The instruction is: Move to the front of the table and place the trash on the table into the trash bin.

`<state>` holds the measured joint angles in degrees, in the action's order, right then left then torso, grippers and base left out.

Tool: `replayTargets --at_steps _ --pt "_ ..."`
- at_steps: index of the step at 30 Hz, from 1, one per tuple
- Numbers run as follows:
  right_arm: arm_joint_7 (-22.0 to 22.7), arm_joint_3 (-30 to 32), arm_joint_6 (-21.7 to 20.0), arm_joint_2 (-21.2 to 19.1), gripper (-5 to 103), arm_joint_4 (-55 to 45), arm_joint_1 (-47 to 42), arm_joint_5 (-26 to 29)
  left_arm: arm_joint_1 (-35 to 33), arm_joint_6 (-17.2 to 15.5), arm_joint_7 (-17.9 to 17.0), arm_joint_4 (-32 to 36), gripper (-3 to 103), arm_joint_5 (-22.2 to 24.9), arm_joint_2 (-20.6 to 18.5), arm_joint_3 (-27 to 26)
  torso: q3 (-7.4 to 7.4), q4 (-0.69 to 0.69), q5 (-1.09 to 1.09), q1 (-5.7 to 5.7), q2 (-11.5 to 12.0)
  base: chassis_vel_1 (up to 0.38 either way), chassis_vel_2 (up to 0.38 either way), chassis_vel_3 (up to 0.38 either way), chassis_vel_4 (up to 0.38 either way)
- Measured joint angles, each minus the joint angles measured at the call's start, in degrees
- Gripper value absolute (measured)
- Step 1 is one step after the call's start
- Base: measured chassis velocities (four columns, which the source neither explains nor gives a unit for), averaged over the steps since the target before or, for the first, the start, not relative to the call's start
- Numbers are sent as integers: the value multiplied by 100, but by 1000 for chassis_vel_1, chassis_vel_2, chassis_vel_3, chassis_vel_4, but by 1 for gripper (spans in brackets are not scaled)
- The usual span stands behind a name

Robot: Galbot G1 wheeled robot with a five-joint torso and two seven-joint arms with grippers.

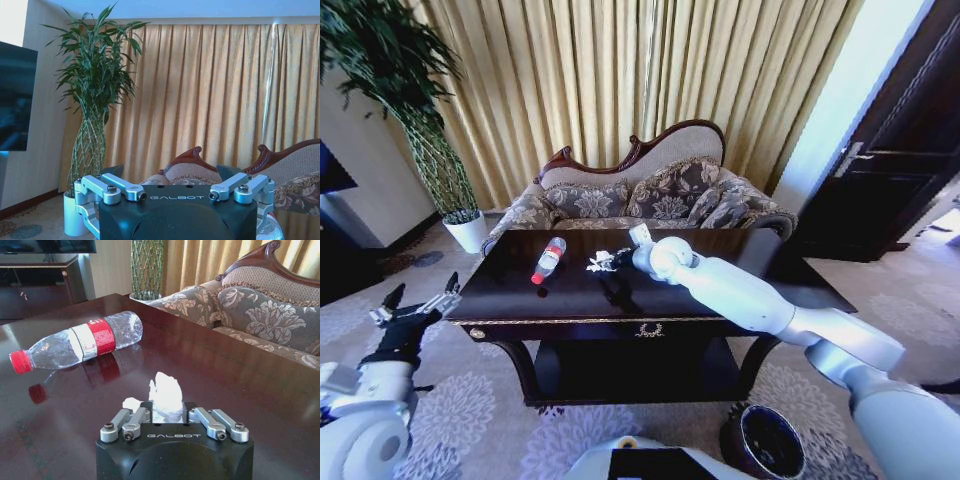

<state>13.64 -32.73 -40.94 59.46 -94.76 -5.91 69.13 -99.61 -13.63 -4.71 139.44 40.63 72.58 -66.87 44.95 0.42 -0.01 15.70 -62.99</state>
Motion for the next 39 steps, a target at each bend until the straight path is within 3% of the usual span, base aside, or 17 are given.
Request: replayTargets --at_steps 9,39 --pt "-11 21 12 -60 1 -26 -64 -75 -30 0 40 11 100 -13 25 0 0 0 0 0 0 0 0 0 0" --pt "-42 208 94 -182 0 -161 -223 -66 -13 0 47 -1 100 -49 57 29 0 0 0 0 0 0 0 0 0"
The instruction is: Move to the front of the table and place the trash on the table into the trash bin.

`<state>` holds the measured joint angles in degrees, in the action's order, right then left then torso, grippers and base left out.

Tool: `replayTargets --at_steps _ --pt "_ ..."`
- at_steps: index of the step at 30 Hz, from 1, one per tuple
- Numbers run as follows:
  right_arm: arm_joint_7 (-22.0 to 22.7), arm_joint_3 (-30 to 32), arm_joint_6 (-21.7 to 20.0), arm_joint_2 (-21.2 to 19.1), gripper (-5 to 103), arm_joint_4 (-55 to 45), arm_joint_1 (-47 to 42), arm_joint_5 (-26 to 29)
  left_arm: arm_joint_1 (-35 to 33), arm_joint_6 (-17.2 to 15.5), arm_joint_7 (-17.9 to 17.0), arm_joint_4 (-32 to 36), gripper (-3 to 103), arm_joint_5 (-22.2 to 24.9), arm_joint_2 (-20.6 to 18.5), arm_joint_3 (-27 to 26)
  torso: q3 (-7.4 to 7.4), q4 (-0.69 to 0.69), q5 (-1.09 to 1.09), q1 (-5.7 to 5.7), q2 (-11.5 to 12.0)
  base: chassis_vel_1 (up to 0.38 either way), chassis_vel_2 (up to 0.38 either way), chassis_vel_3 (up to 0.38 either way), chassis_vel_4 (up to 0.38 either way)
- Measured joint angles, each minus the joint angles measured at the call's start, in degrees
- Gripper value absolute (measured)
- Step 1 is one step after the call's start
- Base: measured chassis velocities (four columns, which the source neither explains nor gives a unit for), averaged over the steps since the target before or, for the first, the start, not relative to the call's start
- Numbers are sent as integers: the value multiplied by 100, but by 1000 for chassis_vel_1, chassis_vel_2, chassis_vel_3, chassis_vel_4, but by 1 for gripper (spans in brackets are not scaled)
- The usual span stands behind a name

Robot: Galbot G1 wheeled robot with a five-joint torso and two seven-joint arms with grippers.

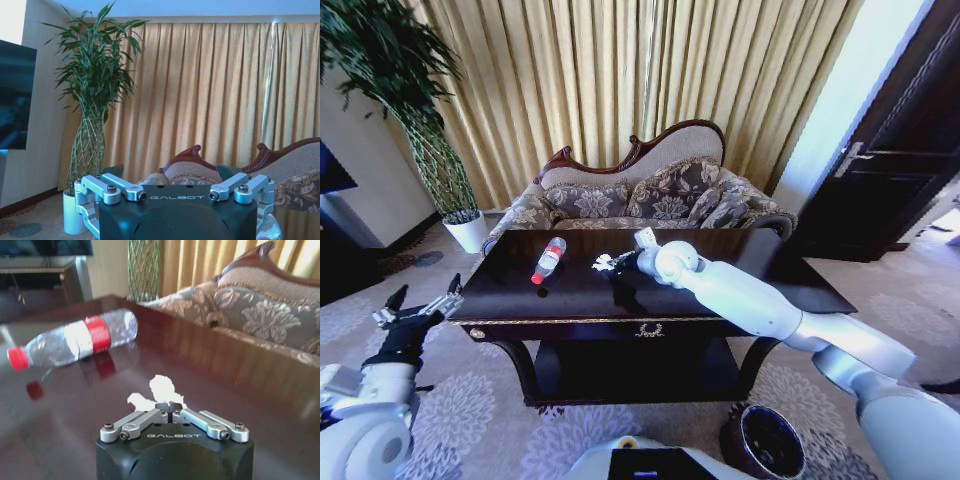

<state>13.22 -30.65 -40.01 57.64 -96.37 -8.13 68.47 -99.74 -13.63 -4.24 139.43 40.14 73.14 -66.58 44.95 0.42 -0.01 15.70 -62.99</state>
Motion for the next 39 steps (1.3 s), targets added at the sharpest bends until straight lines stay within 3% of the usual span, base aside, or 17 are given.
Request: replayTargets --at_steps 5,8,14,19,20,23,24,26,30,34,39 --pt "-9 443 438 -115 0 -6 -187 -84 16 2 -3 -5 100 8 -21 -9 -1 -3 0 0 0 0 0 0 0" --pt "-79 1305 910 -570 0 -255 -802 -251 22 15 -2 -36 100 39 -71 -43 0 0 0 0 0 0 0 0 0" --pt "-234 2372 1509 -1101 0 -519 -1698 -562 71 23 4 -106 100 161 -172 -106 -1 1 1 0 0 0 0 0 0" --pt "-590 3978 2358 -1745 0 -839 -3383 -1469 77 86 76 -224 100 234 -240 -130 -1 1 0 0 0 0 0 0 0" --pt "-590 3978 2358 -1745 0 -839 -3383 -1469 77 86 76 -224 100 234 -240 -130 -1 1 0 0 0 0 0 0 0" --pt "-636 5032 2726 -1974 0 -1195 -4461 -1649 73 190 184 -336 100 244 -277 -119 -1 1 0 0 0 0 0 0 0" --pt "-636 5032 2726 -1974 0 -1195 -4461 -1649 73 190 184 -336 100 244 -277 -119 -1 1 0 0 0 0 0 0 0" --pt "-642 5839 2839 -1966 0 -1515 -5340 -1499 119 248 247 -416 100 240 -300 -51 -1 0 0 -1 0 0 0 0 0" --pt "-652 6547 2869 -1760 0 -1726 -6125 -1551 199 264 267 -461 100 261 -308 34 -1 0 1 0 0 0 0 0 0" --pt "-699 7135 2948 -1416 0 -2007 -6856 -1866 205 265 279 -506 100 272 -309 65 -1 1 3 0 0 0 0 0 0" --pt "-701 7448 2983 -1211 0 -2153 -7166 -2043 157 265 332 -559 100 271 -333 65 -1 -2 0 -1 0 0 0 0 0"
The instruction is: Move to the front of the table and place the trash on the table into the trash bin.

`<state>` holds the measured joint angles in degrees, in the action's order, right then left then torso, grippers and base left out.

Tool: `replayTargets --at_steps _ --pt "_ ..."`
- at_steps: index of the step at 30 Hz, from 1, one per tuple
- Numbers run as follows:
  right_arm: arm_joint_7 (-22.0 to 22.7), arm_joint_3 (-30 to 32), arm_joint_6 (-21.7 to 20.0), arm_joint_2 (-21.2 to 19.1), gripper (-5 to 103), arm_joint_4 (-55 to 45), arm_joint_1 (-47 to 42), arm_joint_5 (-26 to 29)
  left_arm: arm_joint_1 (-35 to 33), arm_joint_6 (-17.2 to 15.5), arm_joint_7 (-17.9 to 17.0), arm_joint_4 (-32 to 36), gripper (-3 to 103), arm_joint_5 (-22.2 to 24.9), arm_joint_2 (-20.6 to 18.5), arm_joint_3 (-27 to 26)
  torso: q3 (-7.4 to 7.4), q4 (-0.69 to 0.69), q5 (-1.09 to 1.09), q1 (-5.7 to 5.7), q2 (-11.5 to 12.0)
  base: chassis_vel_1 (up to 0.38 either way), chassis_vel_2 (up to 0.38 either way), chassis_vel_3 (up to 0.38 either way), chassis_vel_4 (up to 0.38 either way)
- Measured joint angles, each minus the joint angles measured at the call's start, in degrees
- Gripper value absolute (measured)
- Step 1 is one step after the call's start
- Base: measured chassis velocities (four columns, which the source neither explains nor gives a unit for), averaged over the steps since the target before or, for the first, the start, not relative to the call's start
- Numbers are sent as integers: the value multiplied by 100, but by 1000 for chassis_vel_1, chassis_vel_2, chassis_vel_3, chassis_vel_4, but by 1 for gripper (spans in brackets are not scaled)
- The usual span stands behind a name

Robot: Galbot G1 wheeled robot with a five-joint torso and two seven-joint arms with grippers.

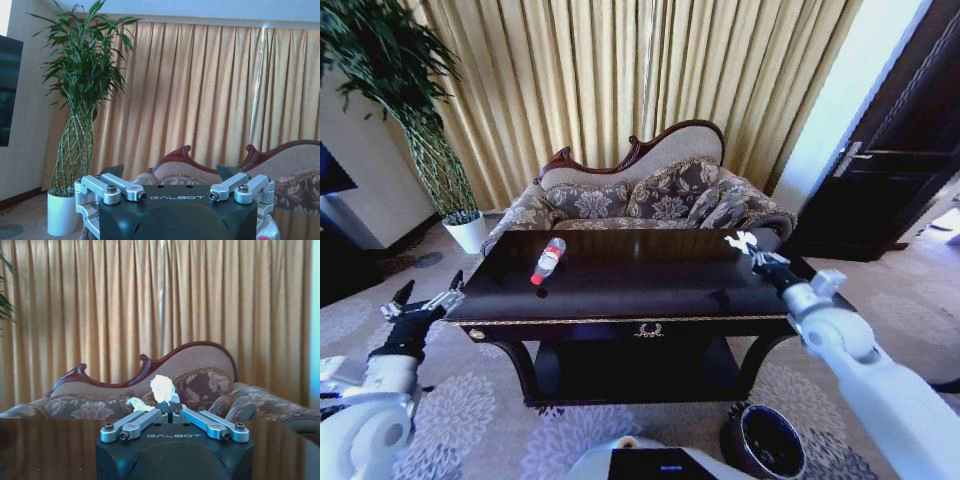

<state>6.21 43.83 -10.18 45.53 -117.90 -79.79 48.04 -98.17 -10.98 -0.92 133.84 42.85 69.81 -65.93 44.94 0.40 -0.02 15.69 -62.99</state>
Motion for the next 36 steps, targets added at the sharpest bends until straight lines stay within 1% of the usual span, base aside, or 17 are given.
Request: replayTargets --at_steps 4,8,12,26,33,36 --pt "0 412 3 202 0 -204 -492 -148 13 0 25 -14 100 -2 -56 79 1 2 0 1 1 0 0 0 0" --pt "1 549 -2 275 0 -263 -695 -197 3 0 29 -11 100 -9 -73 129 0 3 0 0 0 0 0 0 0" --pt "1 570 -12 298 0 -311 -773 -242 -30 0 41 4 100 -15 -95 143 1 1 0 0 1 0 0 0 0" --pt "38 492 -100 298 0 -398 -724 -217 -103 1 37 72 100 -12 -185 68 1 2 0 1 1 0 0 0 0" --pt "40 479 -104 326 0 -399 -763 -214 -125 -34 37 83 100 -13 -220 64 1 2 0 2 1 34 -34 -28 21" --pt "41 446 -106 334 0 -397 -751 -215 -108 -103 37 68 100 -11 -259 73 1 2 1 2 1 63 -79 -79 70"
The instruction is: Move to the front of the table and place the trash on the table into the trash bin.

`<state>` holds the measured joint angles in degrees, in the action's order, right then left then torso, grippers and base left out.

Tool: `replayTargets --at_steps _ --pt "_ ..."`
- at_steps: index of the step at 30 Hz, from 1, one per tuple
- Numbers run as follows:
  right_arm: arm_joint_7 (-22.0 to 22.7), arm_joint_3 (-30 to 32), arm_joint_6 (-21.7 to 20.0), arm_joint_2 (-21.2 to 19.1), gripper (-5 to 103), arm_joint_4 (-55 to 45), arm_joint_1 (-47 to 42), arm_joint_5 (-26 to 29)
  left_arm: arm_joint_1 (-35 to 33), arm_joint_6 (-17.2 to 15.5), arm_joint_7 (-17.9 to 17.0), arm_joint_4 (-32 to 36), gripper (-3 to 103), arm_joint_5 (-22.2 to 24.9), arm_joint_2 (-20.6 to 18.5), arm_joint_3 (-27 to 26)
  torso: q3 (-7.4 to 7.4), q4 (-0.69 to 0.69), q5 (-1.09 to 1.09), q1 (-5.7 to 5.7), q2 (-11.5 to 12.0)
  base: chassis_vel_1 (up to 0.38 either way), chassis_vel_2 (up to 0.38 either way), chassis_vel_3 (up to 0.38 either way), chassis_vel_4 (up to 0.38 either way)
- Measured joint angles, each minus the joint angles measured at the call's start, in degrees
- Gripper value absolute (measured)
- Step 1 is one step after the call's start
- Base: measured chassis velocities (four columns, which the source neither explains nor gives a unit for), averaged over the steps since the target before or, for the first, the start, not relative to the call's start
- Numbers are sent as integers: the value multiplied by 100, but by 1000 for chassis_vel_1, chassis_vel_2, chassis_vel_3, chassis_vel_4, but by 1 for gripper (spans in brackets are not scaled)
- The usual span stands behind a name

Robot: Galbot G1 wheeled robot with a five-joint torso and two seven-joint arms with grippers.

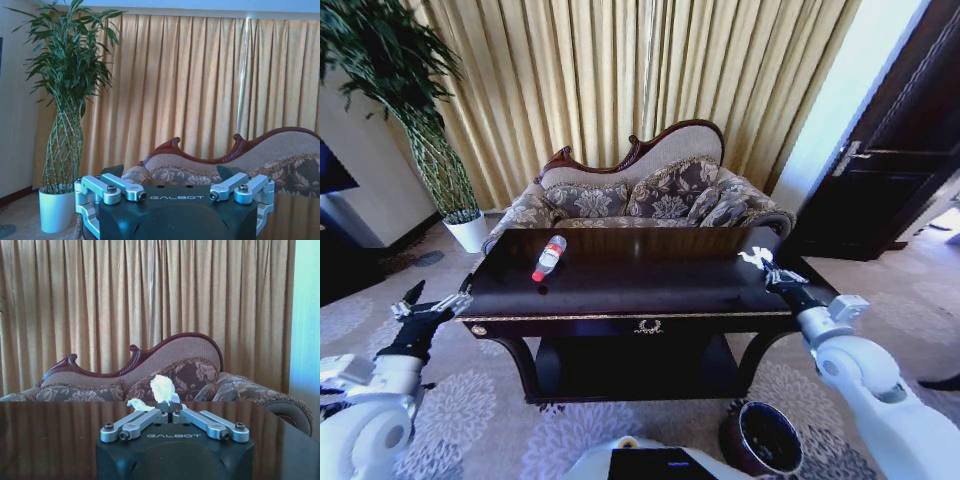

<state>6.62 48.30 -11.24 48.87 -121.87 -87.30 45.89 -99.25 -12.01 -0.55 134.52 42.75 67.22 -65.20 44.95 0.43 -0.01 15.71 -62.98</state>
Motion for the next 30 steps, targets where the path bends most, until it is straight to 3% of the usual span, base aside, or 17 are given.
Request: replayTargets --at_steps 19,22,30 --pt "4 -34 2 4 0 86 80 4 86 -385 177 -5 100 266 -176 -23 0 -1 -1 0 0 92 -95 -96 93" --pt "1 -26 38 38 0 119 36 -5 163 -623 141 17 100 461 -238 -22 0 0 -1 0 0 126 -122 -123 129" --pt "-4 -38 61 37 0 151 45 -13 196 -672 107 36 100 349 -253 2 0 -1 -1 -1 0 161 -165 -147 164"
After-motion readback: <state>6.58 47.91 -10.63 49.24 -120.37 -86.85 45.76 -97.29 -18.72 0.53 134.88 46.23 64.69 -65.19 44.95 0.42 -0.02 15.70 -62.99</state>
